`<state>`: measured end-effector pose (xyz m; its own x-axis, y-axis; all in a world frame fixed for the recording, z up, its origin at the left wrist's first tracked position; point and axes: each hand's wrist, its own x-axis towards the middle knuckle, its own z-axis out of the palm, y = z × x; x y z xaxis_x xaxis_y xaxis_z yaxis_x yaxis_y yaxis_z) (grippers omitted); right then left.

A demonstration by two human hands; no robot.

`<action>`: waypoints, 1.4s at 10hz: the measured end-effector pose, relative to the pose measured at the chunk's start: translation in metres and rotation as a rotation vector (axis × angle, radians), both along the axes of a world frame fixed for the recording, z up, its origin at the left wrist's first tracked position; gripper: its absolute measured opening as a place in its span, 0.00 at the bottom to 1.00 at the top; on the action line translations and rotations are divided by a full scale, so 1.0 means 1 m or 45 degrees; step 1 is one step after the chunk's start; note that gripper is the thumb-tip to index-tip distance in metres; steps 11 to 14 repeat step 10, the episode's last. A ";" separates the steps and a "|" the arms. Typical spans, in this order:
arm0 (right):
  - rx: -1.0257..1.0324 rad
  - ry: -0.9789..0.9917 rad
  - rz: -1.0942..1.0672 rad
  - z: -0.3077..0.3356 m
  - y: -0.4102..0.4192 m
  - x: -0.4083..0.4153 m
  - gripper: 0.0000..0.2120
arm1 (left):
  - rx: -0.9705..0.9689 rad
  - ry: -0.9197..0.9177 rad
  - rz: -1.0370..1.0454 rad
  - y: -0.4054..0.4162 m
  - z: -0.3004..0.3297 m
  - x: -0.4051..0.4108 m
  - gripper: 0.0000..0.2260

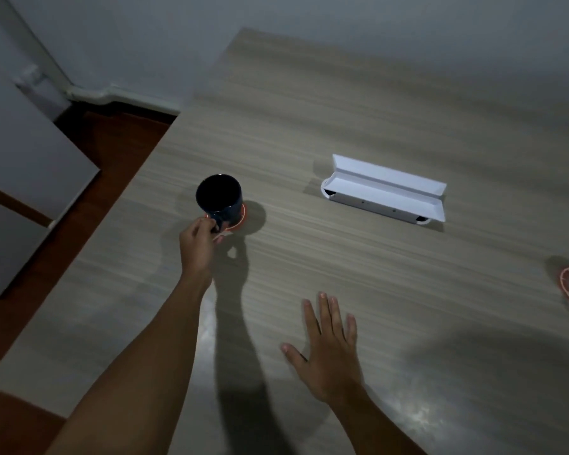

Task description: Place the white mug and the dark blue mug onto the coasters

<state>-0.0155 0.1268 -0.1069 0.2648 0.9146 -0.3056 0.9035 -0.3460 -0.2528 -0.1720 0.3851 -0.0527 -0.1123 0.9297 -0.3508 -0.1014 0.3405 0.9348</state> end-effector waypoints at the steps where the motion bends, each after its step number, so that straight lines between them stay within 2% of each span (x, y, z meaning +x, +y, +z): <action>1: 0.002 -0.010 0.004 -0.004 -0.001 0.000 0.43 | -0.017 0.018 0.011 0.008 -0.007 -0.005 0.19; 7: 0.012 -0.003 0.006 -0.011 -0.002 0.001 0.43 | -0.019 0.021 -0.073 0.017 -0.013 -0.009 0.17; 9: -0.032 0.063 0.014 -0.004 -0.001 0.005 0.43 | -0.025 -0.035 -0.122 0.008 -0.002 -0.009 0.03; 10: -0.034 0.090 0.048 0.004 -0.002 0.011 0.42 | -0.041 -0.081 -0.114 -0.007 0.000 -0.014 0.09; 14: -0.034 0.090 0.048 0.004 -0.002 0.011 0.42 | -0.041 -0.081 -0.114 -0.007 0.000 -0.014 0.09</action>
